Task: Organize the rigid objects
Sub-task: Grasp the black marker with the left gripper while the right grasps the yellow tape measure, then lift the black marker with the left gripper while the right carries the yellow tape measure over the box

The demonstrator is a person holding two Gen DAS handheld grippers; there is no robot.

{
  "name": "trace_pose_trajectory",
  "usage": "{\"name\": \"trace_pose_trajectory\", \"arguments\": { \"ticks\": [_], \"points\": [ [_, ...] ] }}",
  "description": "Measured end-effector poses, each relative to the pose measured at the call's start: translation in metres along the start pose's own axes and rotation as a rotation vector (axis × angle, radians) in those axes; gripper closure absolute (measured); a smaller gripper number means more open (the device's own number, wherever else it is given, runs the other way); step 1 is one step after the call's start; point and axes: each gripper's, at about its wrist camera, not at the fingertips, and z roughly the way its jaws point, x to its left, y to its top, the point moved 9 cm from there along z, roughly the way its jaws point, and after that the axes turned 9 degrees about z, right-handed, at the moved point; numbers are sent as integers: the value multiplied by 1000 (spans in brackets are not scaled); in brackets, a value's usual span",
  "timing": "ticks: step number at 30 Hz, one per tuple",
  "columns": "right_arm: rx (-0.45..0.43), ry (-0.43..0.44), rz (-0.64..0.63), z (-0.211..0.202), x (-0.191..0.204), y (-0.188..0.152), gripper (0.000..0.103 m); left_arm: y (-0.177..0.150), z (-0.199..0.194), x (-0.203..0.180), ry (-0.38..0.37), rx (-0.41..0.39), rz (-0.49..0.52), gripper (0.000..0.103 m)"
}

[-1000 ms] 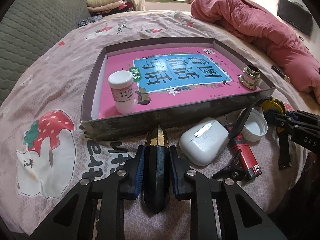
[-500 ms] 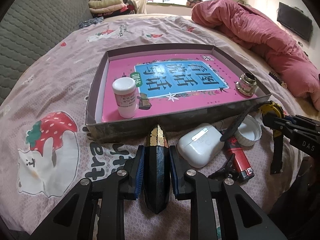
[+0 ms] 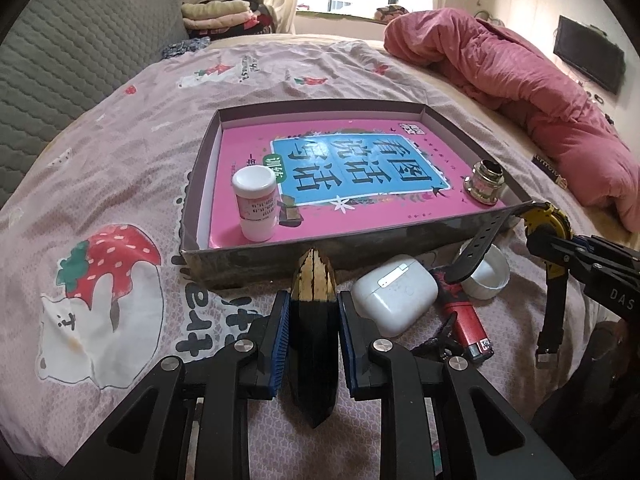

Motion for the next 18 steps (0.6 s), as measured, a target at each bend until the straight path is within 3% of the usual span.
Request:
{"name": "trace_pose_trajectory", "arguments": {
  "ticks": [18],
  "points": [
    [-60,40,20,-23,16,13,81,12,-27,-8,5,-66,17,80]
  ]
}}
